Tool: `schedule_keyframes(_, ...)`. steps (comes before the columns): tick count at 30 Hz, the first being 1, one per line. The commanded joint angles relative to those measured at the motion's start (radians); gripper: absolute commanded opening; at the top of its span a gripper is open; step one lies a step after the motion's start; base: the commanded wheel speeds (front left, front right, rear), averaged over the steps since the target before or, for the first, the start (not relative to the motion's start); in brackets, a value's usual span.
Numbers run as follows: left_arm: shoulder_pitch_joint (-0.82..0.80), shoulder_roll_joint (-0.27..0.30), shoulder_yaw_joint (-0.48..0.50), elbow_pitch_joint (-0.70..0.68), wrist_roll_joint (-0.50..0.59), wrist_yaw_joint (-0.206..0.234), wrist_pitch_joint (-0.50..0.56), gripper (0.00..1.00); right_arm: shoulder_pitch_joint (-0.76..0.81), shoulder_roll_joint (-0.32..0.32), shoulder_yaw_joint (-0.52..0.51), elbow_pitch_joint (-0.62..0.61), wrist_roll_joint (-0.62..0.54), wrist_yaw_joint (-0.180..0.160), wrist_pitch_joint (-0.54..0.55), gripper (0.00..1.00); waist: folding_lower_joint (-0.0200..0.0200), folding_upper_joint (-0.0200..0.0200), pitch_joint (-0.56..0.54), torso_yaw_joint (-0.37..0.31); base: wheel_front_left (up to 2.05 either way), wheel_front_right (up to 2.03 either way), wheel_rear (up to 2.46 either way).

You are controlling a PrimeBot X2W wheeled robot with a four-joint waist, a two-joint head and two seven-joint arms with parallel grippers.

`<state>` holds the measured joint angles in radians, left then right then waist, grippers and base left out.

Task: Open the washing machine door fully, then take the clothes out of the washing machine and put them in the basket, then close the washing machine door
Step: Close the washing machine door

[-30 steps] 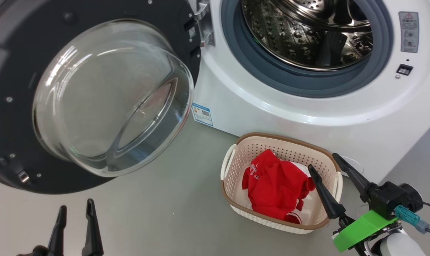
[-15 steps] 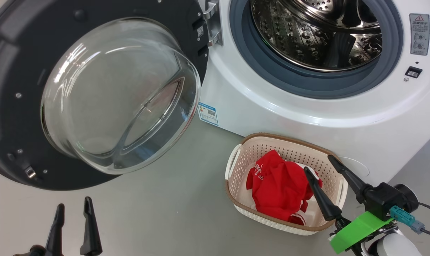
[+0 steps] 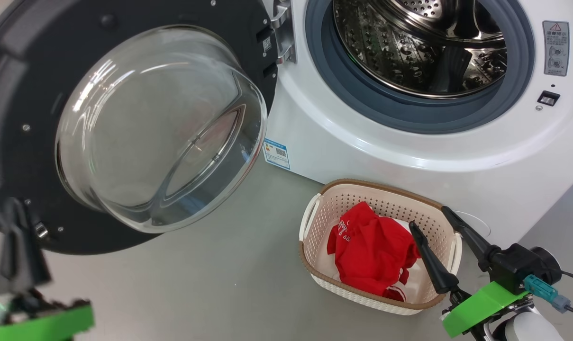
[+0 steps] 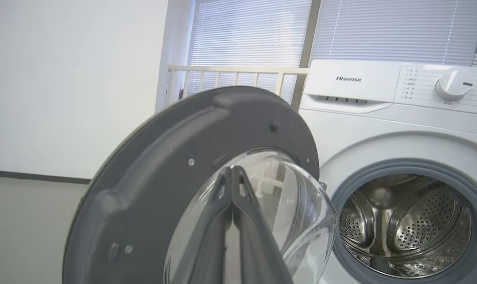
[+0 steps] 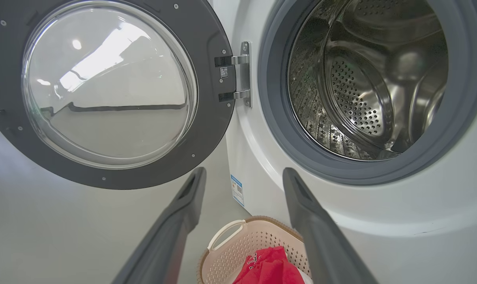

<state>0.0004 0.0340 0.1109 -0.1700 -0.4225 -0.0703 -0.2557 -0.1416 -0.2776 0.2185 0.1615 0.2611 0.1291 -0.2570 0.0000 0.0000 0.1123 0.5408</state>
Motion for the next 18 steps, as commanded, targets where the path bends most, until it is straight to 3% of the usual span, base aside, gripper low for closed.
schedule_keyframes(1,-0.069,0.028,0.065,-0.054,0.019,-0.017,-0.006,0.00,0.000,0.000,0.020,-0.025,0.020,0.002,-0.005,1.00,0.0000,0.0000,0.000,0.000,0.00,0.00,0.00)
schedule_keyframes(5,-0.181,0.101,0.133,-0.075,0.001,-0.039,-0.006,0.00,-0.001,0.000,0.026,-0.022,0.019,0.002,-0.005,1.00,0.0000,0.0000,0.004,0.000,0.00,0.00,0.00)
schedule_keyframes(9,-0.328,0.210,0.194,-0.008,-0.092,-0.051,0.009,0.00,-0.006,0.000,0.030,-0.020,0.020,0.002,-0.005,1.00,0.0000,0.0000,0.007,0.000,0.00,0.00,0.00)
schedule_keyframes(14,-0.507,0.353,0.235,0.159,-0.184,-0.055,0.089,0.00,-0.010,0.001,0.034,-0.018,0.020,0.002,-0.005,1.00,0.0000,0.0000,0.011,-0.001,0.00,0.00,0.00)
schedule_keyframes(18,-0.656,0.426,0.256,0.358,-0.297,-0.057,0.187,0.00,-0.014,-0.001,0.038,-0.016,0.020,0.002,-0.005,1.00,0.0000,0.0000,0.015,-0.001,0.00,0.00,0.00)
